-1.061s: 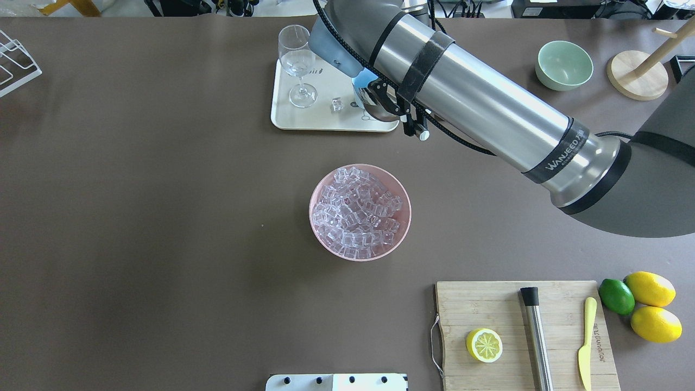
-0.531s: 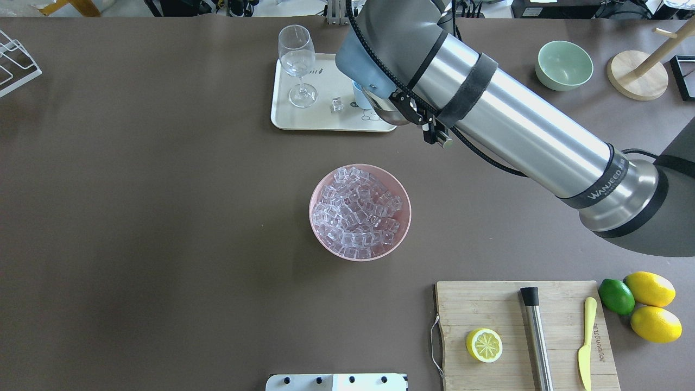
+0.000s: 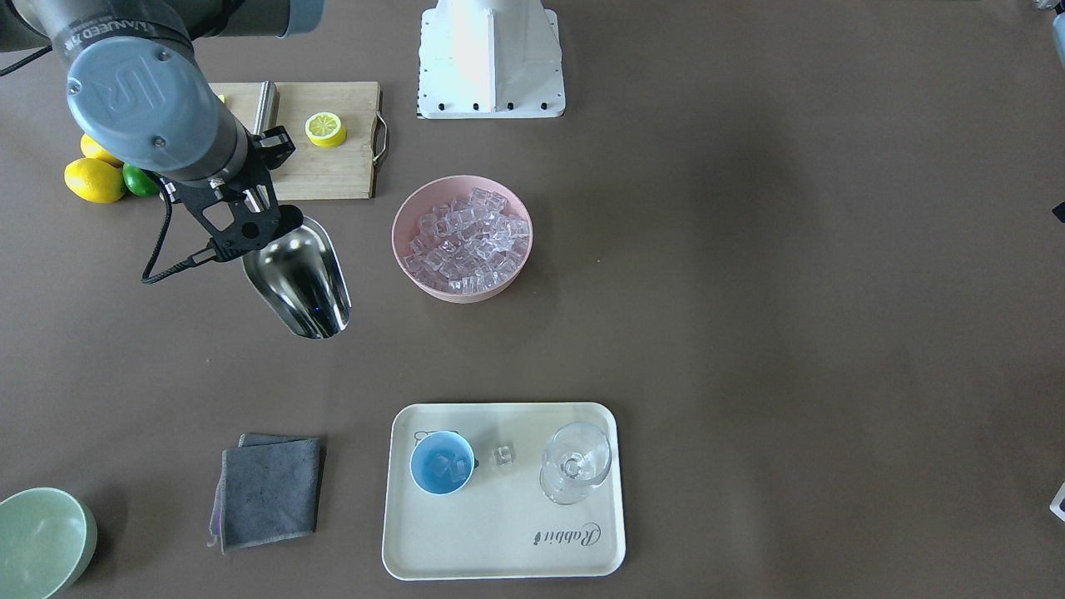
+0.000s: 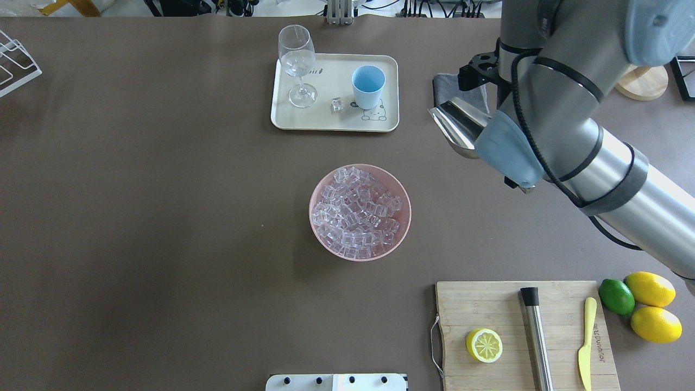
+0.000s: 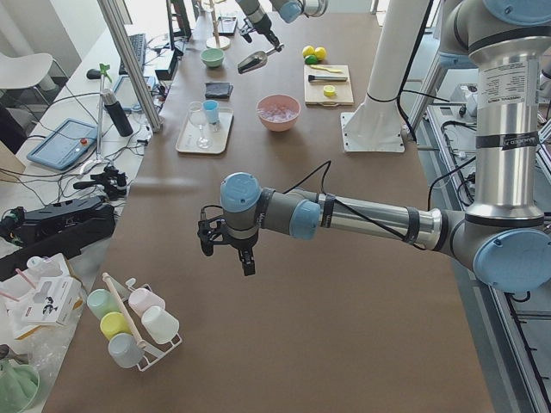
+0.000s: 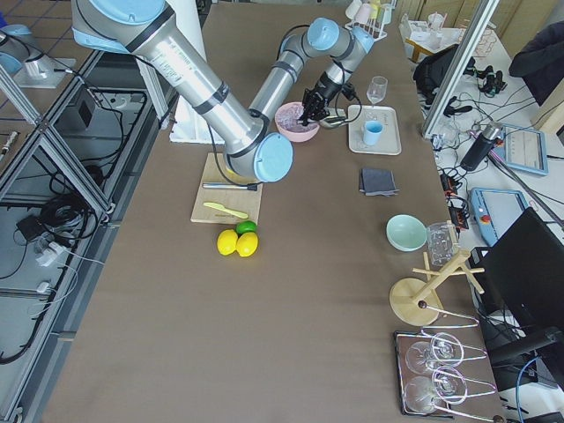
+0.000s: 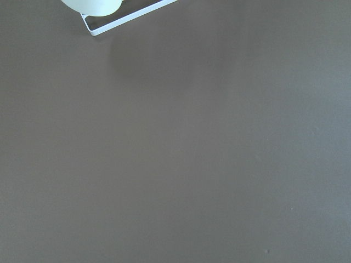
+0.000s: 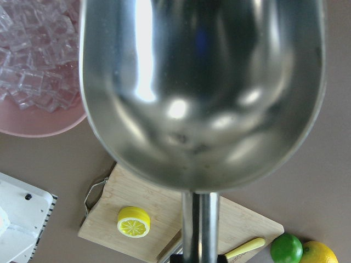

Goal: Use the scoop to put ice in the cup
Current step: 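Lift the empty scoop away from the tray with the right gripper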

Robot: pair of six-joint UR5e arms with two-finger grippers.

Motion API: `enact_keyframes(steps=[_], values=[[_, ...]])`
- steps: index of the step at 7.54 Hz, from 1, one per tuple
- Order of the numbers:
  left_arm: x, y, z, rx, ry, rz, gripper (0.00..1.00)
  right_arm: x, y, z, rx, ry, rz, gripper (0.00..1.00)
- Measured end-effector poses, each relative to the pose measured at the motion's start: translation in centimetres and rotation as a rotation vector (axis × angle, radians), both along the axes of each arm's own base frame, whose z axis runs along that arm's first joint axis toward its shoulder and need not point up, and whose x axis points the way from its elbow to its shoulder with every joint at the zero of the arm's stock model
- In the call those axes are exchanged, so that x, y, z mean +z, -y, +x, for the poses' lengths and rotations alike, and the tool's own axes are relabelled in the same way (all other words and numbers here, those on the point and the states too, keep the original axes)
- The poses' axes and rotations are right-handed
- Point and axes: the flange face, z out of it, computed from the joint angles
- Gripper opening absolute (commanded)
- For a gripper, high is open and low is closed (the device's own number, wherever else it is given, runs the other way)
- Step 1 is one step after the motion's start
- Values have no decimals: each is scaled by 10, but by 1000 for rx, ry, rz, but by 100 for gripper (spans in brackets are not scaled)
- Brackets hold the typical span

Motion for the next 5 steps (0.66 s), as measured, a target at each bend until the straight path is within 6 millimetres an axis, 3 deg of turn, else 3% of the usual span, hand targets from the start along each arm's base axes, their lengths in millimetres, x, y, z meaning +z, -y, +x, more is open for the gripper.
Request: enact_keyframes(steps=[2, 5], values=[[1, 0, 0, 1, 1, -4, 98, 34, -14, 26, 79, -15, -17, 0], [6, -2, 0, 0, 2, -19, 98, 39, -18, 45, 260, -35, -65, 0]])
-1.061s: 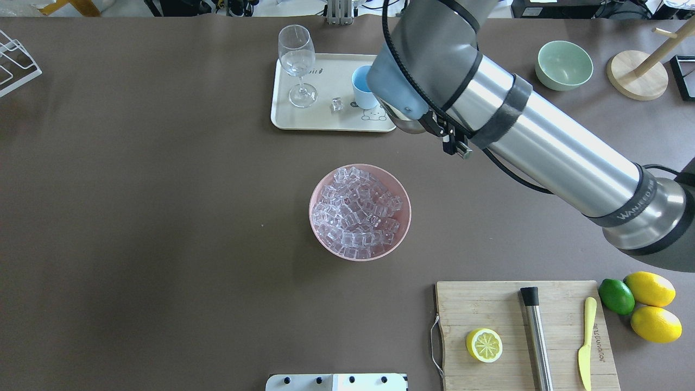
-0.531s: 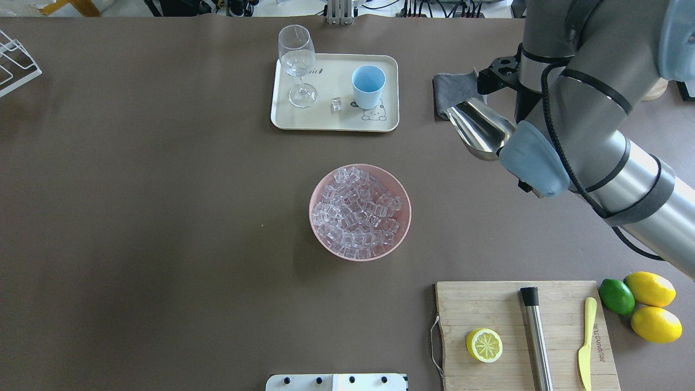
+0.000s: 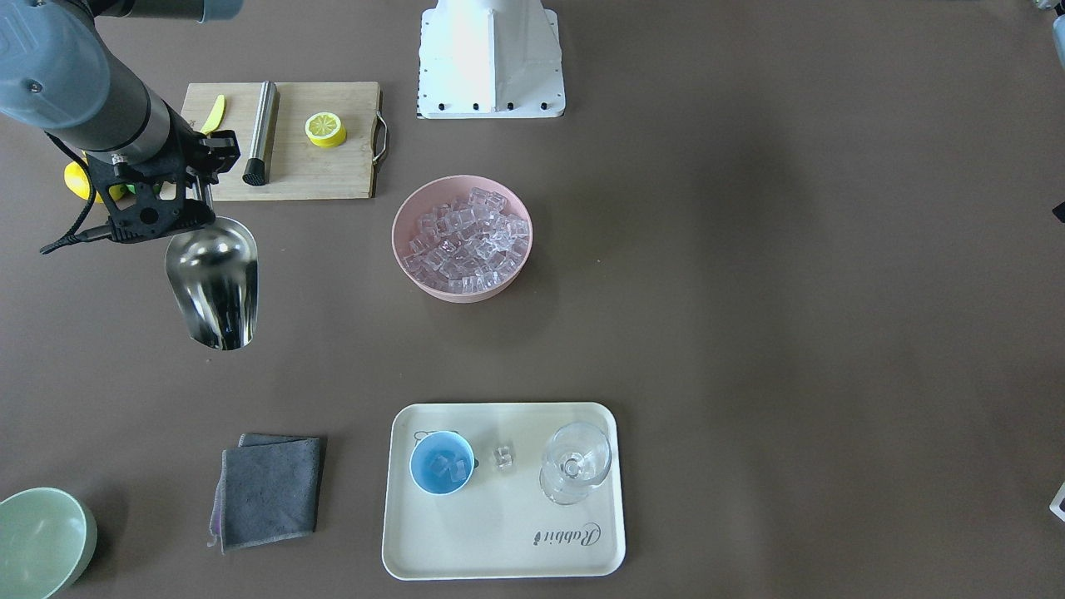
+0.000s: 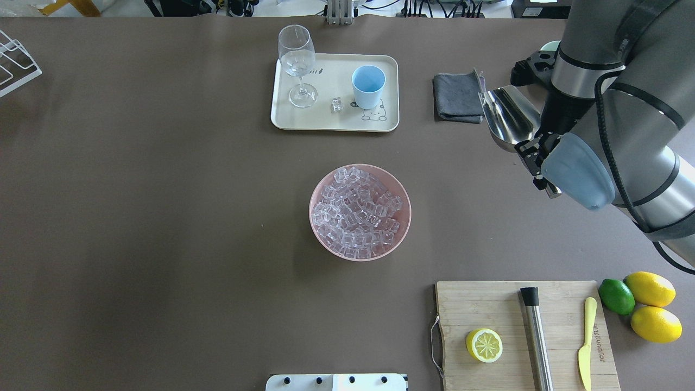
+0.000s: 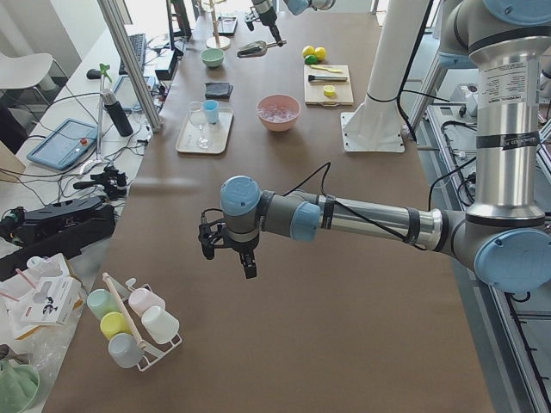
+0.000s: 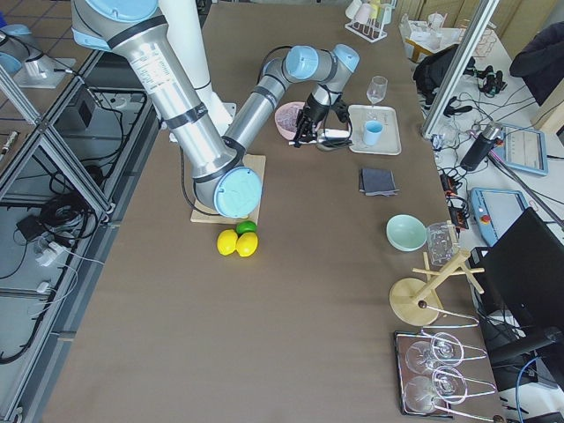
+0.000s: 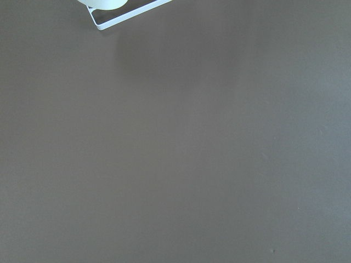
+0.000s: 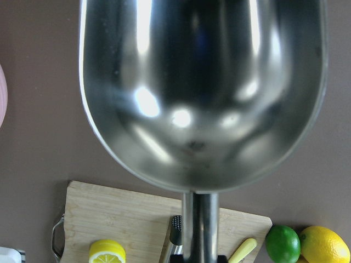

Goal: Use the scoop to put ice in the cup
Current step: 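Lift the empty scoop away from the tray with the right gripper, then lower the scoop onto the table beside the dark cloth with the right gripper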

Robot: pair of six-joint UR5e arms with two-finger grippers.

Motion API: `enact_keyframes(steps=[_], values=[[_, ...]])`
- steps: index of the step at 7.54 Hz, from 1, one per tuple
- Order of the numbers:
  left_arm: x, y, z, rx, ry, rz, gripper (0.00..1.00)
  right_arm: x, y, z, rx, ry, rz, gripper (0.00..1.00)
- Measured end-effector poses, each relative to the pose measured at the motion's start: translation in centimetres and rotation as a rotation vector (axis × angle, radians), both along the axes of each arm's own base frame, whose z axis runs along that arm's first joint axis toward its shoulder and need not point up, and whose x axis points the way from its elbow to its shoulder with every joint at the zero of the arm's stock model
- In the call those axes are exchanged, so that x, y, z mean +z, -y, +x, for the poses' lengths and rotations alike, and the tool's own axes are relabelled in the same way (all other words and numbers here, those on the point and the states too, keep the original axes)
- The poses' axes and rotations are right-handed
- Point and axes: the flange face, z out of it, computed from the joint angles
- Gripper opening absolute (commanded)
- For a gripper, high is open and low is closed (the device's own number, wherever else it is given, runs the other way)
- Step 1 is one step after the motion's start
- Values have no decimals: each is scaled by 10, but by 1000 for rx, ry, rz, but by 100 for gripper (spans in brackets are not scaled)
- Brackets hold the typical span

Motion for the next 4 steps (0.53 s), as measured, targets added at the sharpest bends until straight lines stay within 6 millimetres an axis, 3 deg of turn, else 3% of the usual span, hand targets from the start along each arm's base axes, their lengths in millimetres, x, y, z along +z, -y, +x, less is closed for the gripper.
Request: enact_keyframes(steps=[1, 4], values=[[0, -4, -1, -2, -9, -3, 98, 5, 1, 1, 88, -15, -32, 0], [3, -23, -12, -15, -102, -31, 98, 63, 2, -2, 194, -23, -72, 0]])
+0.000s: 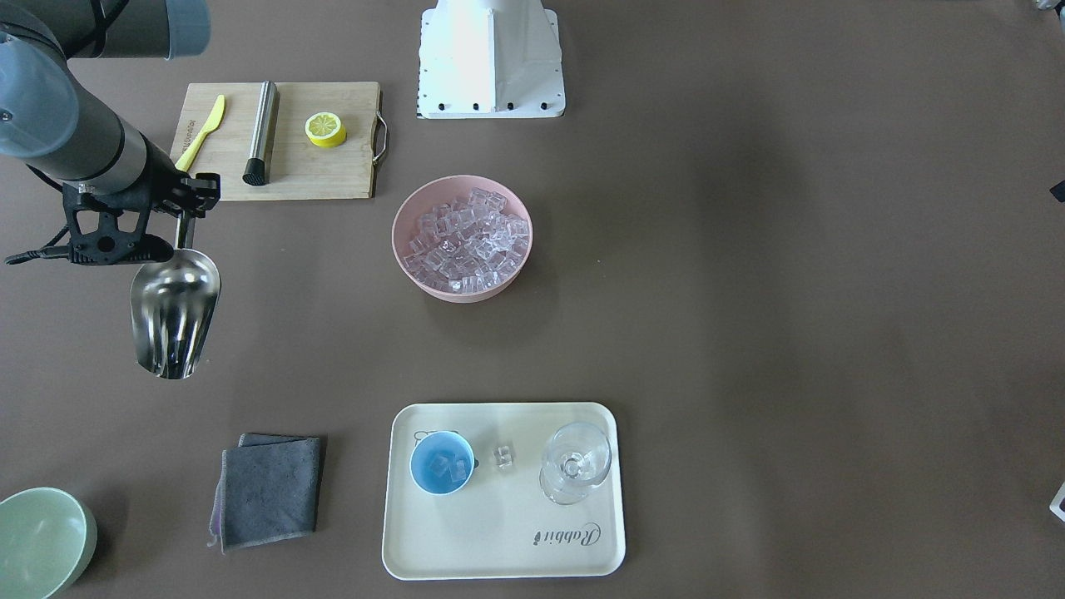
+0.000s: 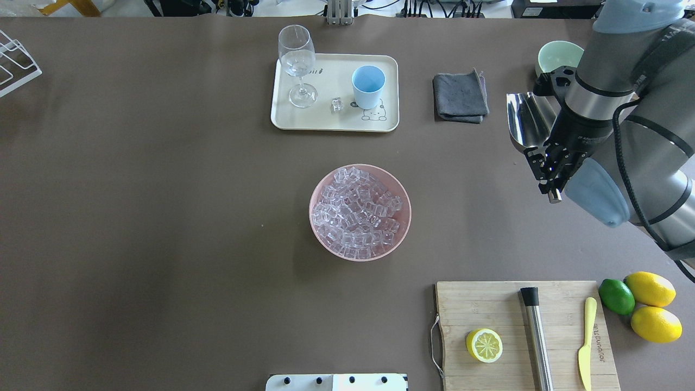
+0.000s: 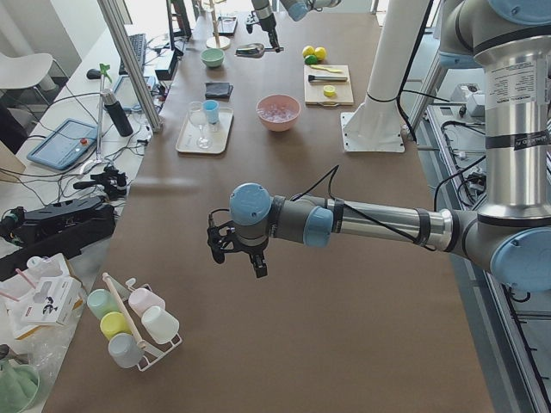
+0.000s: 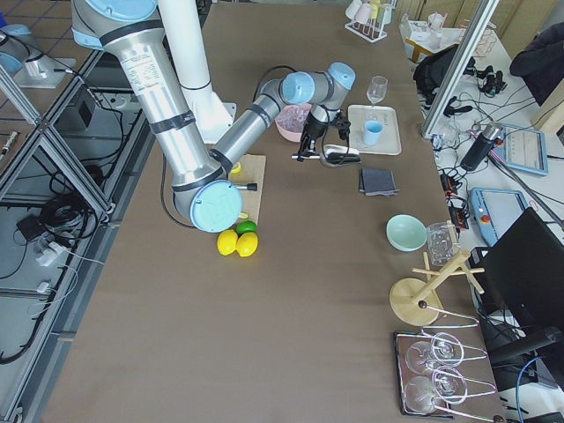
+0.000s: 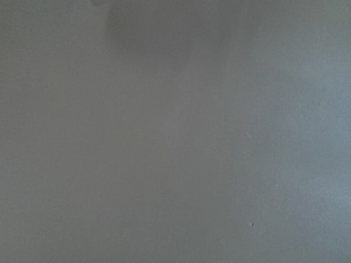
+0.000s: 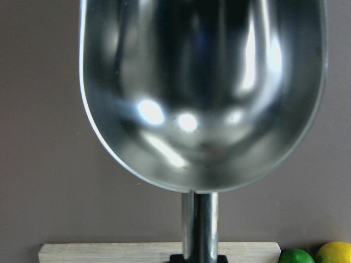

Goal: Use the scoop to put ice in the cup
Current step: 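Lower the scoop onto the table beside the dark cloth with the right gripper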

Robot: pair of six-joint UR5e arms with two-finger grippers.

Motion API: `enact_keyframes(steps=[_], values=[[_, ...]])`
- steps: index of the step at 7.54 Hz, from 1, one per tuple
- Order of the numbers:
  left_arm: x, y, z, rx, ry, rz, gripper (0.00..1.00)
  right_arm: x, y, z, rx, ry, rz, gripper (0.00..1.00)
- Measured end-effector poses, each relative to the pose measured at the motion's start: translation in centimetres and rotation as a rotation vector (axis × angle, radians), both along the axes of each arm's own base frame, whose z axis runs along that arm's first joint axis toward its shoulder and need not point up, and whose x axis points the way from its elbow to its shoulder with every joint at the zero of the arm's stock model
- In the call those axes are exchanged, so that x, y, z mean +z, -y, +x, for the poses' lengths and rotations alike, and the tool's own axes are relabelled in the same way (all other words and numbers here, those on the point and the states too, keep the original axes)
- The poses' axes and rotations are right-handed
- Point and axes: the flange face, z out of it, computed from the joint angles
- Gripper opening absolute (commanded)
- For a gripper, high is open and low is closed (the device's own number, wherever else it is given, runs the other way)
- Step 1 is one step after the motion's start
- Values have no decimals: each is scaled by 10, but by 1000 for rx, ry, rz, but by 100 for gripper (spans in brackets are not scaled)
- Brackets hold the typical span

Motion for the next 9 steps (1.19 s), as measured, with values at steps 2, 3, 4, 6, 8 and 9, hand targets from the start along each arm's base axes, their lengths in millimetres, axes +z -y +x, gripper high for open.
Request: enact_keyframes(steps=[2, 3, 4, 6, 8, 9], values=[[0, -2, 0, 1, -12, -1, 98, 32, -8, -12, -3, 15, -63, 0], [0, -2, -1, 1, -13, -1, 98, 49, -11, -21, -15, 48, -106, 0], [0, -3, -1, 0, -14, -2, 98, 63, -15, -30, -27, 71, -153, 0], [7, -7, -6, -11, -12, -16, 98, 76, -28, -47, -45, 75, -202, 0], [10, -13, -14, -29, -13, -22, 98, 88, -42, -60, -36, 83, -199, 0], [9, -18, -17, -36, -13, -24, 98, 96, -48, -66, -17, 89, -189, 0]])
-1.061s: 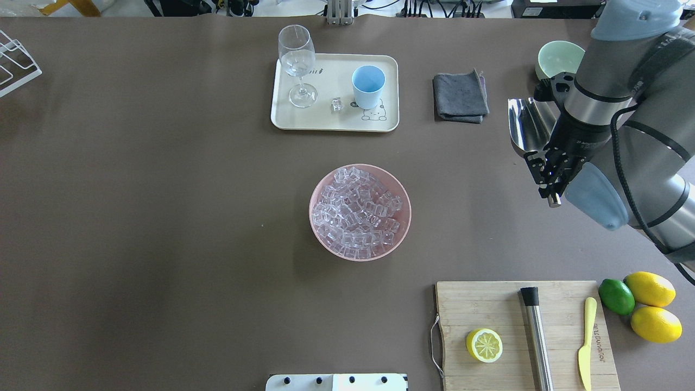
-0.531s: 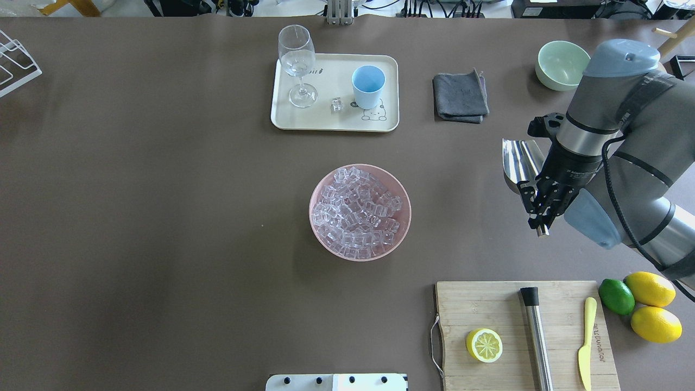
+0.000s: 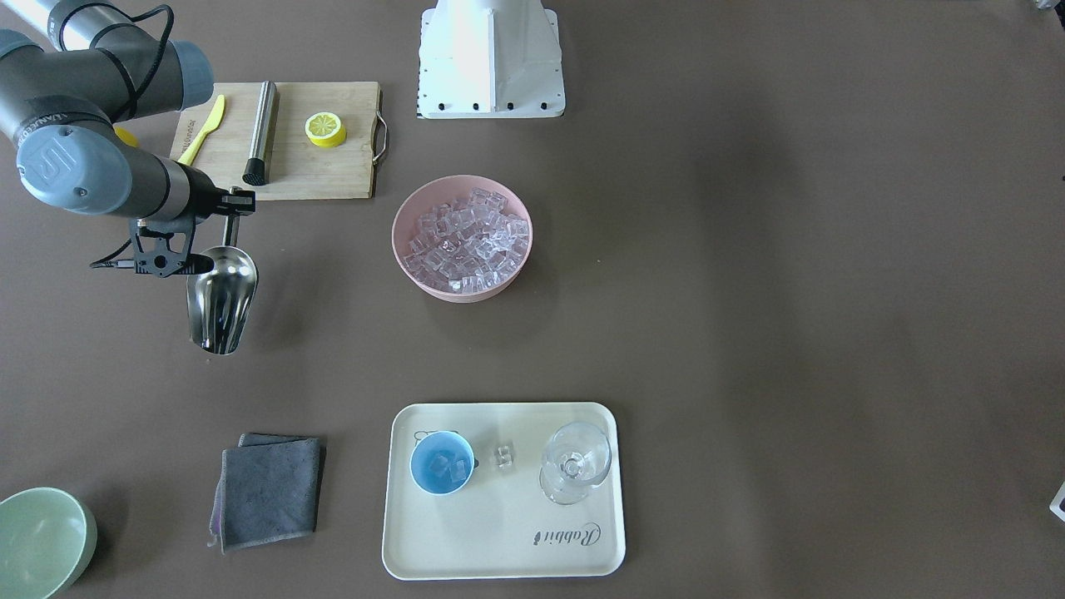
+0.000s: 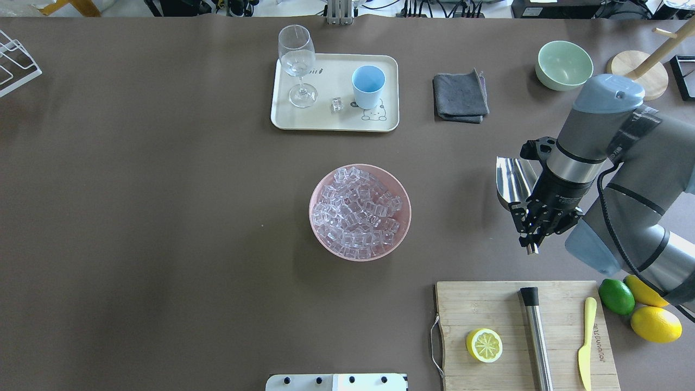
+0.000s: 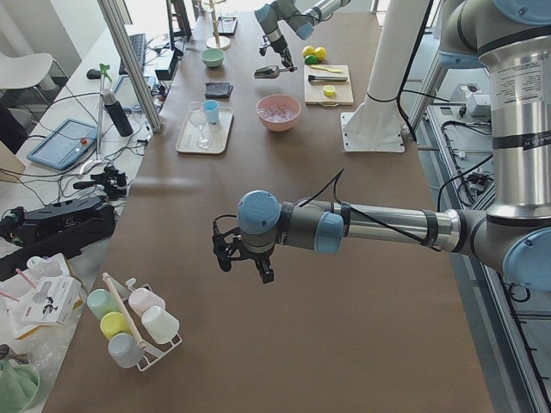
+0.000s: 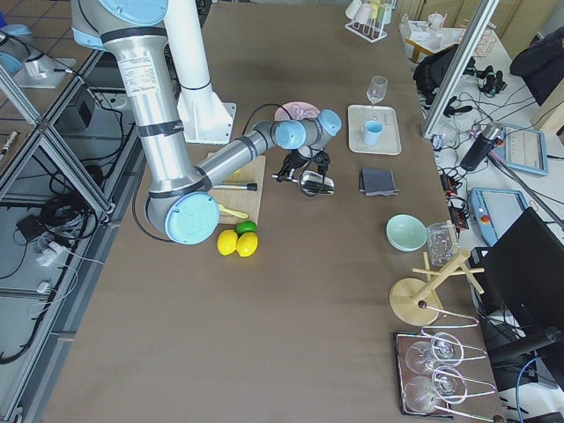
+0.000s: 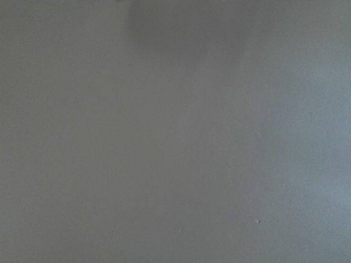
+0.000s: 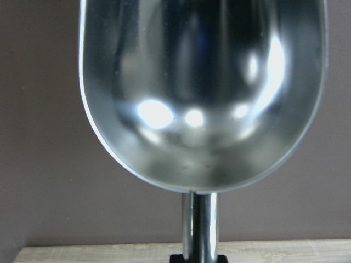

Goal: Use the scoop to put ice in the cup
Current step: 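Lower the scoop onto the table beside the dark cloth with the right gripper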

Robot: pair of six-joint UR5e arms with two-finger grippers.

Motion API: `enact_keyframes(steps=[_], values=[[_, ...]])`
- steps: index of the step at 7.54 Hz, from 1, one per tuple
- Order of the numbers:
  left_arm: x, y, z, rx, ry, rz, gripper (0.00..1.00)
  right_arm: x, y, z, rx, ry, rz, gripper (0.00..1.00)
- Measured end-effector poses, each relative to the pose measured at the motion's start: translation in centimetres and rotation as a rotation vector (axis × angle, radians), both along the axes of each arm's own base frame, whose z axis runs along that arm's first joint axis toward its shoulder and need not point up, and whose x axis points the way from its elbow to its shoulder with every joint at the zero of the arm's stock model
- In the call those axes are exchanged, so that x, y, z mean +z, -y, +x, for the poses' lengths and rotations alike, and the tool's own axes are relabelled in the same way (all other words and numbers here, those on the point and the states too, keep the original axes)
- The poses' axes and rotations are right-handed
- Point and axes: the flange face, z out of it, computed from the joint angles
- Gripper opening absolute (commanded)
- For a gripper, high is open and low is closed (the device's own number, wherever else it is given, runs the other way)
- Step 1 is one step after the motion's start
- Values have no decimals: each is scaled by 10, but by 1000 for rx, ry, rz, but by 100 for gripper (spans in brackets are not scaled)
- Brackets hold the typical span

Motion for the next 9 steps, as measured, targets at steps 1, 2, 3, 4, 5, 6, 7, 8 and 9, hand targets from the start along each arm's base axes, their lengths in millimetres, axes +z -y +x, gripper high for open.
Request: enact_keyframes(steps=[1, 2, 3, 4, 5, 6, 7, 8, 9], values=[[0, -4, -3, -8, 0, -2, 98, 6, -4, -6, 22, -2, 11, 0], [-1, -5, -5, -12, -1, 0, 98, 8, -6, -13, 42, -10, 21, 0], [-4, -5, -6, -15, 0, 5, 98, 9, -9, -17, 51, -15, 27, 0], [-5, -5, -8, -18, 0, 9, 98, 10, -11, -21, 53, -19, 30, 0], [-6, -5, -10, -23, 1, 11, 98, 11, -12, -24, 53, -21, 30, 0], [-7, -6, -11, -27, 0, 13, 98, 11, -12, -25, 51, -22, 29, 0], [-7, -6, -12, -29, 1, 11, 98, 12, -13, -26, 50, -22, 27, 0], [-7, -6, -12, -29, 1, 12, 98, 12, -13, -27, 50, -22, 23, 0], [-8, -6, -12, -28, 0, 13, 98, 12, -14, -27, 50, -22, 21, 18]])
